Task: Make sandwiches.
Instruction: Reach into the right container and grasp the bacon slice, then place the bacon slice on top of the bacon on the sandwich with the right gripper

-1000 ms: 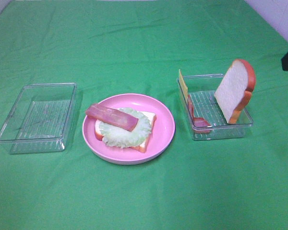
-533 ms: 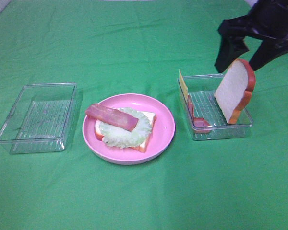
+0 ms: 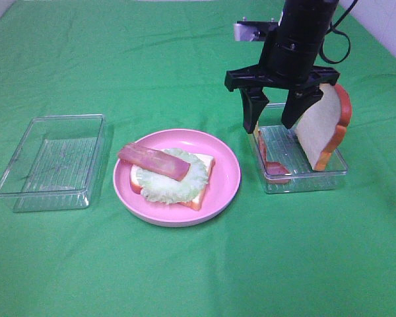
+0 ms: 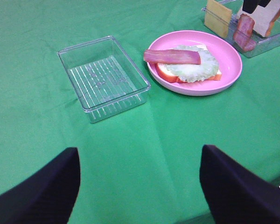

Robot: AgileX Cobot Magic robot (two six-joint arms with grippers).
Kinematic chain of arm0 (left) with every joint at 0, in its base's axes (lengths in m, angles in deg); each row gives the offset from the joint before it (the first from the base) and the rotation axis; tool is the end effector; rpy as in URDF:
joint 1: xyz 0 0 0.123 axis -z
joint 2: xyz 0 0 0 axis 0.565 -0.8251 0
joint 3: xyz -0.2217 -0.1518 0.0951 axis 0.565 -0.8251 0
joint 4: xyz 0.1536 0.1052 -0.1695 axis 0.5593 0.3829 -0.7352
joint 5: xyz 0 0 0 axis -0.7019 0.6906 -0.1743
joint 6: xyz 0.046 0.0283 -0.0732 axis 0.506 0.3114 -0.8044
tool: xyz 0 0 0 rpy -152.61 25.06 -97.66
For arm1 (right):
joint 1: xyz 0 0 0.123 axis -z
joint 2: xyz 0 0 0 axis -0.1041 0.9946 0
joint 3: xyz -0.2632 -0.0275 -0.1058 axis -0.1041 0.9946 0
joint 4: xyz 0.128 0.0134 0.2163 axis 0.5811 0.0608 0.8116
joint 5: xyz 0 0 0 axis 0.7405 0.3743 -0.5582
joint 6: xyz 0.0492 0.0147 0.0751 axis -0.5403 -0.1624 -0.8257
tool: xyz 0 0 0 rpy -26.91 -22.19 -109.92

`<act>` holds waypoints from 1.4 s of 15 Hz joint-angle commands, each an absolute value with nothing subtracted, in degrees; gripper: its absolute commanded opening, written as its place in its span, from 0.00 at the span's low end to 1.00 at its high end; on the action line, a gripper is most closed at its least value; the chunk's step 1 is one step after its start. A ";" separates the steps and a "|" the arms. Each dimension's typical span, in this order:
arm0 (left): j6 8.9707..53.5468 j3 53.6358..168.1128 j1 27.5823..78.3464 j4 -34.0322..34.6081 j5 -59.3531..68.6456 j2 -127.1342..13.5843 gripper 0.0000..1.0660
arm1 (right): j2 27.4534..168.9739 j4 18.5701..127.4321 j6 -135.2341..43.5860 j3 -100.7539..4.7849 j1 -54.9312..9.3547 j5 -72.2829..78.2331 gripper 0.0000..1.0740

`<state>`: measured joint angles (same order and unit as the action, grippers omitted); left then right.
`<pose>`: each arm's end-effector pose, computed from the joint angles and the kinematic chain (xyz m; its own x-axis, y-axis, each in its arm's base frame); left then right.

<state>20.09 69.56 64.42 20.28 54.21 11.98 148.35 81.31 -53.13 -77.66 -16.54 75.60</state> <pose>-0.0017 0.0096 0.2792 -0.4190 0.1469 -0.8960 0.4019 0.9149 -0.0379 0.3863 0.1738 0.2122 -0.9554 -0.2882 -0.0642 -0.2946 0.9446 0.1446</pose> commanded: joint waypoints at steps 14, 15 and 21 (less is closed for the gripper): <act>20.20 69.28 64.31 19.94 53.52 12.44 0.65 | 154.31 79.93 -53.76 -78.12 -16.43 72.05 0.00; 20.20 69.28 64.31 19.94 53.52 12.44 0.65 | 154.31 79.93 -53.76 -78.12 -16.43 72.05 0.00; 20.20 69.28 64.31 19.94 53.52 12.44 0.65 | 146.46 80.62 -53.76 -78.12 -16.43 76.23 0.00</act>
<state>20.09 69.56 64.42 20.28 54.15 11.98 147.09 80.74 -53.24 -77.66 -16.54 75.14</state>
